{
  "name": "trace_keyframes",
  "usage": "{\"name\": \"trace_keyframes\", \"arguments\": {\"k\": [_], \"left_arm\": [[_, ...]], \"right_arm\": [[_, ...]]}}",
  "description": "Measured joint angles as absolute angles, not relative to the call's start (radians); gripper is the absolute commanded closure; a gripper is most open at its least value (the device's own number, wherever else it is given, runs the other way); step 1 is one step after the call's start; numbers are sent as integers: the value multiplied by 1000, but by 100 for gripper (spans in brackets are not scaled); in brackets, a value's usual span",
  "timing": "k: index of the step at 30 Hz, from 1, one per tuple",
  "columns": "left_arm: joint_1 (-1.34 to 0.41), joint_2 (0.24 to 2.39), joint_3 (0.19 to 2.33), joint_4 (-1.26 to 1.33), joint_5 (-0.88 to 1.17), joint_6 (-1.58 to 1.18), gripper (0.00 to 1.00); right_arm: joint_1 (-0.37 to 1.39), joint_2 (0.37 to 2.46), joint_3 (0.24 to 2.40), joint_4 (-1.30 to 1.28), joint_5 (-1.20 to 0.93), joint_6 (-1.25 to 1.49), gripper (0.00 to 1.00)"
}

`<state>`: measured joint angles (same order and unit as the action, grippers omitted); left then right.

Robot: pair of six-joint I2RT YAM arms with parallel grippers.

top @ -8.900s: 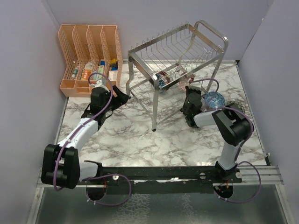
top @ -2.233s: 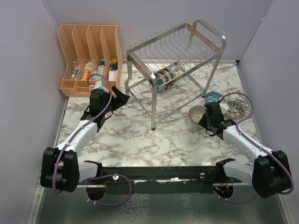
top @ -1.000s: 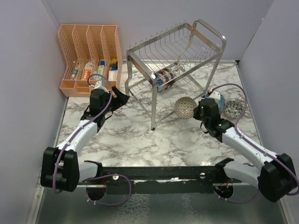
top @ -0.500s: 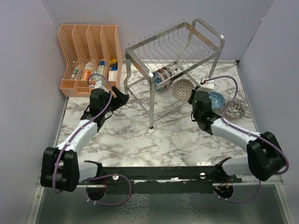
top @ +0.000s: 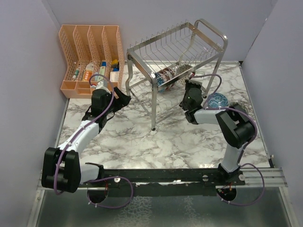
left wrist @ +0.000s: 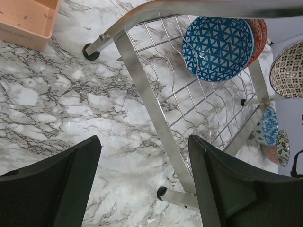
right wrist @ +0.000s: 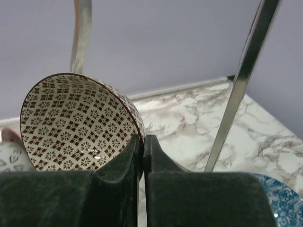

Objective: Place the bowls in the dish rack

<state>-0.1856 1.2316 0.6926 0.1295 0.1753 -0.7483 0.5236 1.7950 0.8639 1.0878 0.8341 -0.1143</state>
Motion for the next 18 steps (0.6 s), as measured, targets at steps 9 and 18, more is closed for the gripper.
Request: {"name": "trace_keyframes", "arguments": {"k": [9,18], "left_arm": [[-186,1232,693,132,176,-745,23],[-186,1232,693,144,183,-745,23]], "right_arm": [[522,2010,1030,1441,933,-434,99],[522,2144,1128,1459,933,-677,99]]}}
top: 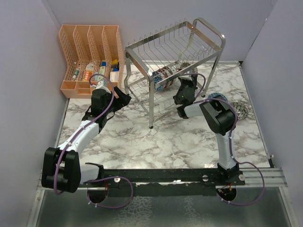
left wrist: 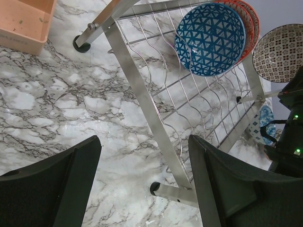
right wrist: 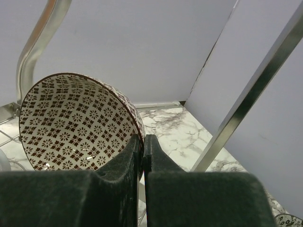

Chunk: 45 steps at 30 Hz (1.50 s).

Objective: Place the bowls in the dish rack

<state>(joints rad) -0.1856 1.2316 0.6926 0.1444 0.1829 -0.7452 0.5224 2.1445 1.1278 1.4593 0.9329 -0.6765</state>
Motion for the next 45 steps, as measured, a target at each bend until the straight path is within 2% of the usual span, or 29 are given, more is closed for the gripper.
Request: {"name": "trace_keyframes", "arguments": {"k": [19,32,45], "left_arm": [[-186,1230,691,149,191,-746,23],[-211,1230,691,156,191,-746,23],[-212,1230,691,156,190,-745,23]], "right_arm": [[496,2189,1168,1409,826,-554,99],[486,2315,1322,1407,778,-632,99],[486,2371,1326,1391,723,-678,99]]}}
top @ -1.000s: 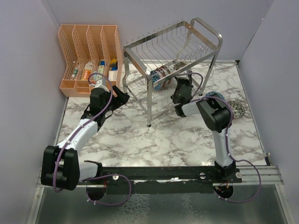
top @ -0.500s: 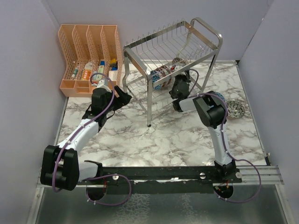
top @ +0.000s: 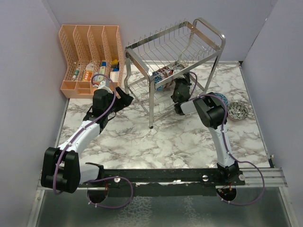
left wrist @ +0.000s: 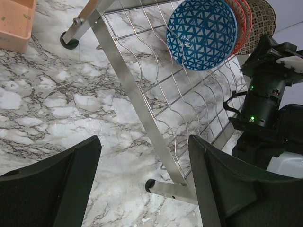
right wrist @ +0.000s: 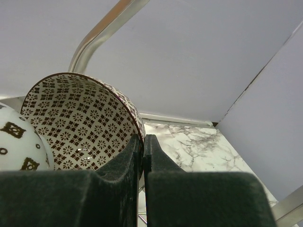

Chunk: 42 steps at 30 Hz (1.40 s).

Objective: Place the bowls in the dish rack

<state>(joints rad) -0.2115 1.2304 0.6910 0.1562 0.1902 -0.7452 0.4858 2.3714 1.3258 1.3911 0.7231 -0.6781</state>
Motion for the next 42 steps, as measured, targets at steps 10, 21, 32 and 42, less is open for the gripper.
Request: {"name": "trace_keyframes", "arguments": {"k": [10,21,32,42], "left_arm": [[-212,1231,691,157,190,-745,23],[-212,1232,691,157,190,-745,23],[-212,1232,691,157,190,-745,23],[-212,1232,691,156,190,-745,23]], "right_arm": [[488,2373,1326,1374,671,-682,98],[537,2383,1339,1339,620,-709,76],[538,2380,1339,1369,634,-730,48],[536,2339,1295,1374,674,-720,19]]}}
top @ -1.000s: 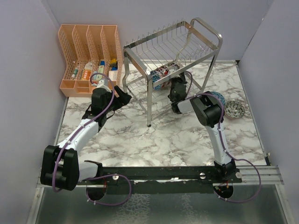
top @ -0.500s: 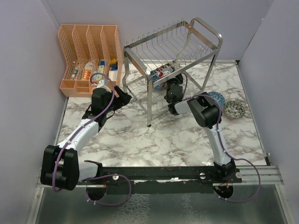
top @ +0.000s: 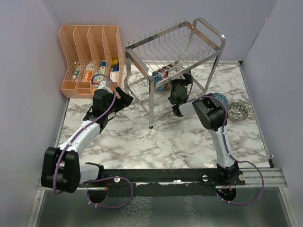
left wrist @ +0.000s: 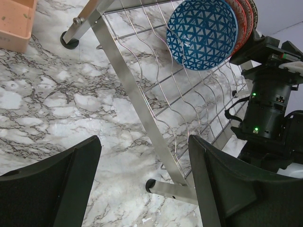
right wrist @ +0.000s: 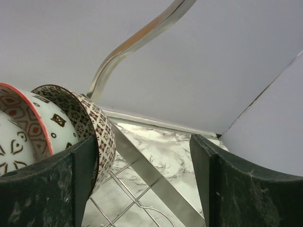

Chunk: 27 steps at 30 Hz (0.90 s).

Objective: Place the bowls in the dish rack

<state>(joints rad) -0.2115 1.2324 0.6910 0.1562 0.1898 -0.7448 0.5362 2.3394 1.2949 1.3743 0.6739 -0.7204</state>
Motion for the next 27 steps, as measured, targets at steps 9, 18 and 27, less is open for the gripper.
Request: {"name": "trace_keyframes", "arguments": {"k": [9,18,27], "left_arm": [[-212,1234,691,157,190,-745,23],[-212,1236,691,157,190,-745,23],[-212,1236,691,156,190,-744,23]], "right_arm": [[536,2260,1243,1308,665,-652,16],[544,2178,1198,1259,606,-570,16],[544,2092,1122,1176,550,-483,16]]}}
